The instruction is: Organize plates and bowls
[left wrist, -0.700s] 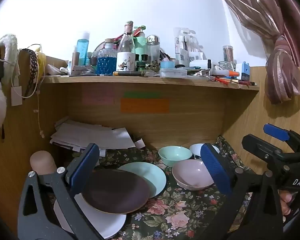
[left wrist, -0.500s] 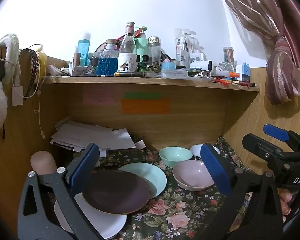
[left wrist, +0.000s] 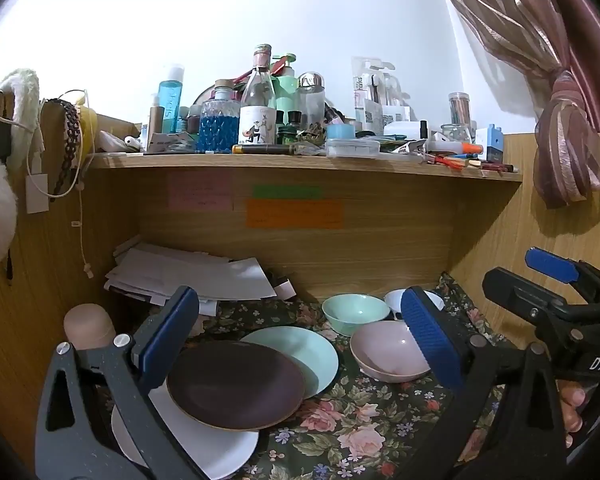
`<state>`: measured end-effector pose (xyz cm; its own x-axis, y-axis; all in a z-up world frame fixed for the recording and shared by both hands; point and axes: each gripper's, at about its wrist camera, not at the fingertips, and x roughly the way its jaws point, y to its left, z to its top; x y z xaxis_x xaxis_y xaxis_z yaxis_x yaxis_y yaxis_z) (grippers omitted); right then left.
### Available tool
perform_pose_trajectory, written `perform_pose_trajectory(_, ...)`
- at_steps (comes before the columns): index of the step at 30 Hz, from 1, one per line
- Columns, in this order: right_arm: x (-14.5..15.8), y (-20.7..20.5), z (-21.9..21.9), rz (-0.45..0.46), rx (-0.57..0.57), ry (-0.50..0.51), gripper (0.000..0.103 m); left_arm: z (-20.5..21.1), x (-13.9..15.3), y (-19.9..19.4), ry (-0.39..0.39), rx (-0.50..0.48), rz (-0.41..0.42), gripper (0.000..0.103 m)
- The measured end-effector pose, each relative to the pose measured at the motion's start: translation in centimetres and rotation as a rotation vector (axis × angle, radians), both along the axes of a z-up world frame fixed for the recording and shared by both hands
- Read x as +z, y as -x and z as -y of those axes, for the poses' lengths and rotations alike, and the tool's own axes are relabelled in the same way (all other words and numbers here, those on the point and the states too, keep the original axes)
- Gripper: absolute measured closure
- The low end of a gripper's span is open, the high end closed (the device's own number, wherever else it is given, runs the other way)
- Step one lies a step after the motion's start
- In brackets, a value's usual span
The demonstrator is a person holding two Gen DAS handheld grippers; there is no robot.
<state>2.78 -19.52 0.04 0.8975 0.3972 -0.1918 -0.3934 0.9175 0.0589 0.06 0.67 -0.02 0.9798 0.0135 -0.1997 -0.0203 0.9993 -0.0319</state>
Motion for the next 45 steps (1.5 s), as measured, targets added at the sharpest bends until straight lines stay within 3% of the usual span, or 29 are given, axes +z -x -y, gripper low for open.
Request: perform_pose_trajectory(45, -0.37, -0.96, 0.35, -0.023, 0.005, -0.01, 0.0, -0.09, -0.57, -0.82, 0.021, 0.009, -0.002, 0.0)
